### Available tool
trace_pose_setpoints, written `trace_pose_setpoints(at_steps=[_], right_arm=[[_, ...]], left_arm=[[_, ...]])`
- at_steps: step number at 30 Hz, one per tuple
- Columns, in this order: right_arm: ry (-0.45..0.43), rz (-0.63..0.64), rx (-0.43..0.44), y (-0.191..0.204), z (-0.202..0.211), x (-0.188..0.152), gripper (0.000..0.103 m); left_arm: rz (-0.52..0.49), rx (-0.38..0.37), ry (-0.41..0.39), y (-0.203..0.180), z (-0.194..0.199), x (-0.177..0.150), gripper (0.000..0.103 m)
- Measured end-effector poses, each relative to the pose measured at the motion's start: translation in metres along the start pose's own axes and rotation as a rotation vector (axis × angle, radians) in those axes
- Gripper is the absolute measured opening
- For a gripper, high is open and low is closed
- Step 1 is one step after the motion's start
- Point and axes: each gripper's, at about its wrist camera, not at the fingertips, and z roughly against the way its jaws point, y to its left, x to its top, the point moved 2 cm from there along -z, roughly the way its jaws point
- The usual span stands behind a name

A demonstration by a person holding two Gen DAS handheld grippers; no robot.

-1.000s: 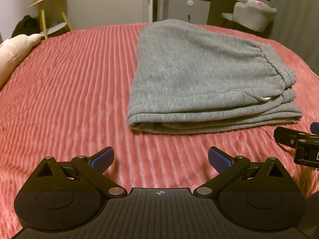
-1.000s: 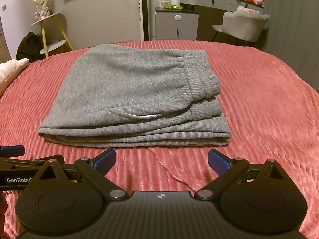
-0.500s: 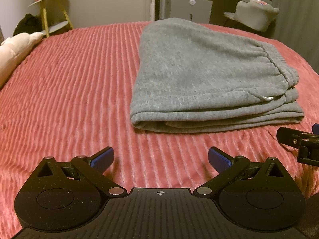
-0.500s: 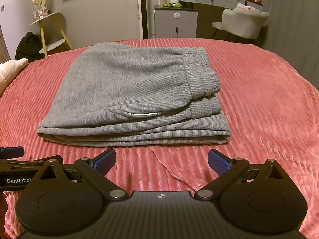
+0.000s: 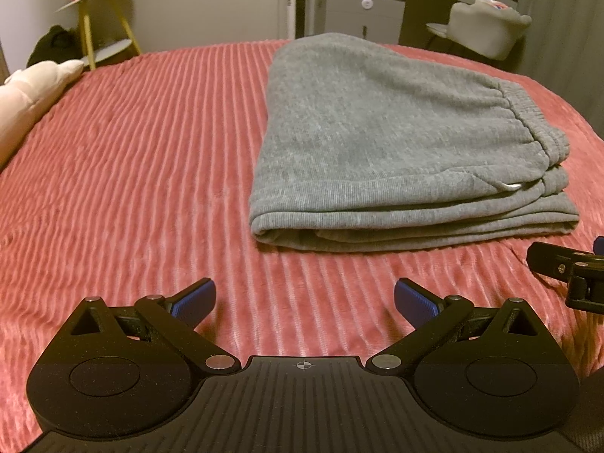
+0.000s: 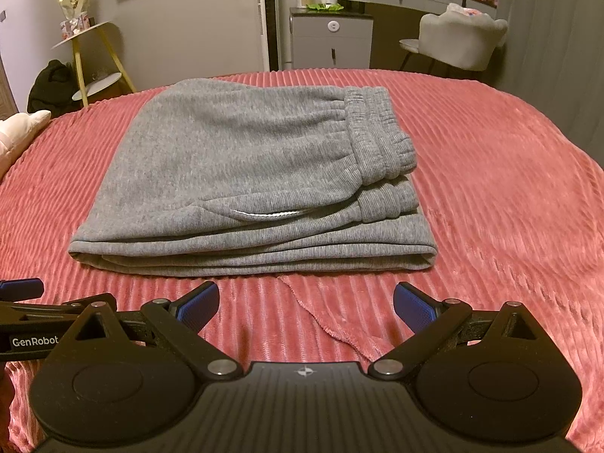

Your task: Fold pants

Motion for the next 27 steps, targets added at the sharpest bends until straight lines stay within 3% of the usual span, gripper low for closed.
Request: trace_pose_setpoints(at_steps=[27], right_arm=[[0.002,-0.003,0.001,-0.0004,-0.0008,-0.0004,0.099]], left_arm=[[0.01,-0.001,-0.001,0.0004,0.0008,-0.0005,0.103]])
